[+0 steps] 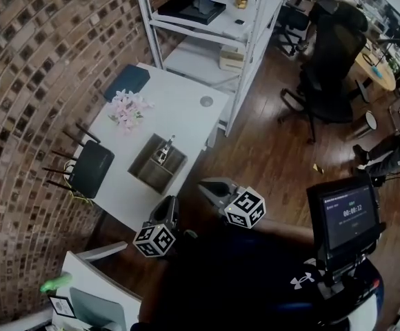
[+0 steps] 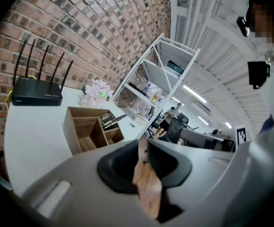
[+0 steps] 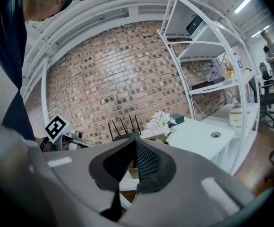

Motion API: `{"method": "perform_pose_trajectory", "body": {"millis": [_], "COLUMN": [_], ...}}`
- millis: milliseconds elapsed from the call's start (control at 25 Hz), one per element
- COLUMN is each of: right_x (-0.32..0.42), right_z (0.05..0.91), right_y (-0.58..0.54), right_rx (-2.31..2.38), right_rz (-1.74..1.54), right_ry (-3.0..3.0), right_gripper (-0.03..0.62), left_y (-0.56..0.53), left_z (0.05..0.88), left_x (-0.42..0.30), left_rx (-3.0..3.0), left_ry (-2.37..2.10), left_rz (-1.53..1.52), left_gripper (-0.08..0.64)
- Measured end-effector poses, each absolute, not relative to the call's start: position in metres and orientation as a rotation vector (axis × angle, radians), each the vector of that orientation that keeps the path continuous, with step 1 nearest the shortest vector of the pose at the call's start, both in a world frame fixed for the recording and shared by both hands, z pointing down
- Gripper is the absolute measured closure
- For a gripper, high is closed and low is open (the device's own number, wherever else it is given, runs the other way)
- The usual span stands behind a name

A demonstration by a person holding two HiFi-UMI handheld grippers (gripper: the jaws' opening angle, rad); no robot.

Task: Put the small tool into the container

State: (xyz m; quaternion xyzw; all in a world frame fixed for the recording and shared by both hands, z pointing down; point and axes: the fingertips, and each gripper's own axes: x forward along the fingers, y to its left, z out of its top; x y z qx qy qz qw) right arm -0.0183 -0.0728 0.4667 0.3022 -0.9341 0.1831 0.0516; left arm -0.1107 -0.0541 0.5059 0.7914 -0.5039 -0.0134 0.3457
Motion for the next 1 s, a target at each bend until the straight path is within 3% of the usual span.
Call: {"method": "perform_pose_trajectory", "body": {"millis": [560, 1000], "right_x": [0.0, -0.022], "right_z": [0.464, 0.478], "right_y": [-0.071, -0.066], "right_rx": [0.942, 0.855], "right_rz": [0.552, 0.631], "right_ry": [-2.83, -2.814], "right_gripper": [0.589, 0.589], "left_y": [-0.061, -0.047], "left_z": [0.502, 0.51], "left_x": [-0.087, -0.107], "left_rx": [2.094, 2.023], "left_ry": [-1.25, -1.307], "left_rz": [-0.04, -0.013], "left_gripper": [0.502, 0.502]}}
